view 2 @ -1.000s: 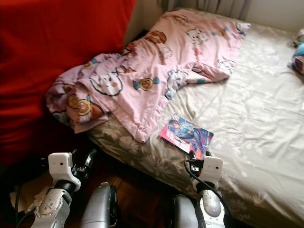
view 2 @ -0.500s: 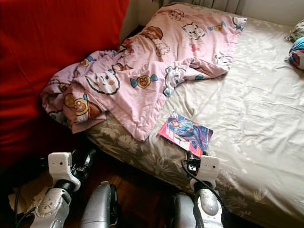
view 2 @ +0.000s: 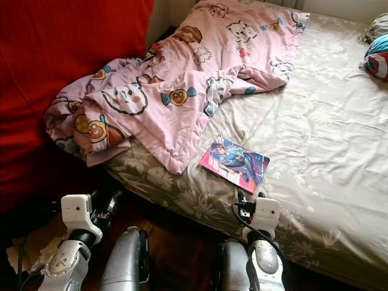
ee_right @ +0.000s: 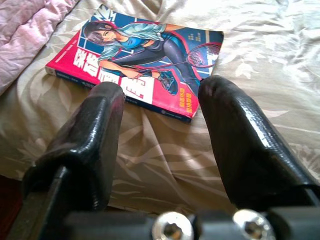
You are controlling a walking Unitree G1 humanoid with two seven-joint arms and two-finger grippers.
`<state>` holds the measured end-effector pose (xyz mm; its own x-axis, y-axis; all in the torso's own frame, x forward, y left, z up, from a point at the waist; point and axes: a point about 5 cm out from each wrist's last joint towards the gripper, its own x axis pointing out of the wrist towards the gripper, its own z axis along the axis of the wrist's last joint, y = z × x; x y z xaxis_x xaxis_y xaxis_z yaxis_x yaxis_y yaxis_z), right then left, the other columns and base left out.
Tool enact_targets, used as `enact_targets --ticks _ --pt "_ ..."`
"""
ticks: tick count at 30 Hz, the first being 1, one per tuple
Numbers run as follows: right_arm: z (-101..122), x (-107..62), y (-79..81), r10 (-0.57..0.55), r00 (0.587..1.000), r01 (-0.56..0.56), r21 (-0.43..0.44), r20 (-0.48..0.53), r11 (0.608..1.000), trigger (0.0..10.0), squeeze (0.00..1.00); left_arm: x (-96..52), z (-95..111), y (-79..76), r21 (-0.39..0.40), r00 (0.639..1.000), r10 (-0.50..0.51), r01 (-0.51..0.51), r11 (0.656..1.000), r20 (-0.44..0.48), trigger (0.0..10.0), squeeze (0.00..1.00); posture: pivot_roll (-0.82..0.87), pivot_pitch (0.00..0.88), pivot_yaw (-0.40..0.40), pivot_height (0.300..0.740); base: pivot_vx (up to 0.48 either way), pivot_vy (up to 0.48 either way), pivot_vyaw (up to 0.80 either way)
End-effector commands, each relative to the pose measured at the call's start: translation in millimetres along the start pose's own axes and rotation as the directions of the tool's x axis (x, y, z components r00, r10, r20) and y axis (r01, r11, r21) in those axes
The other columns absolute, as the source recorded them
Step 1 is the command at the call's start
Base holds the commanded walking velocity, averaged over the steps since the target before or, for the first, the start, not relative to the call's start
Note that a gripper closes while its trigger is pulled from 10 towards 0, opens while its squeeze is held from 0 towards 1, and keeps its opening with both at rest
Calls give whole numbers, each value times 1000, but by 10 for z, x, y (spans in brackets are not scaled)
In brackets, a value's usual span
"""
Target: Clean up the room
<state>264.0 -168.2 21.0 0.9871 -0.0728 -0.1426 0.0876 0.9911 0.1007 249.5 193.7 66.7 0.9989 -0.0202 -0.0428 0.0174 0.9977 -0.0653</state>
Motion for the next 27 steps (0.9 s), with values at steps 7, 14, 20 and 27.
enact_targets --ticks 7,14,20,27 --pt "-81 -38 17 17 999 -17 10 -36 1000 10000 0 -29 -31 20 4 1000 6 -6 1000 -22 10000 0 53 248 -22 596 0 0 0" --pt "-87 -35 42 28 999 -27 15 -39 1000 10000 0 -24 -22 25 6 1000 7 -7 1000 -18 10000 0 56 247 -20 596 70 0 0" --pt "-94 -36 48 35 998 -34 15 -44 999 10000 0 -20 -20 23 5 1000 5 -5 1000 -17 10000 0 54 247 -21 596 249 0 0" --pt "-98 -35 53 39 998 -38 15 -48 999 10000 0 -19 -14 22 6 1000 3 -3 1000 -15 10000 0 54 247 -21 596 259 0 0"
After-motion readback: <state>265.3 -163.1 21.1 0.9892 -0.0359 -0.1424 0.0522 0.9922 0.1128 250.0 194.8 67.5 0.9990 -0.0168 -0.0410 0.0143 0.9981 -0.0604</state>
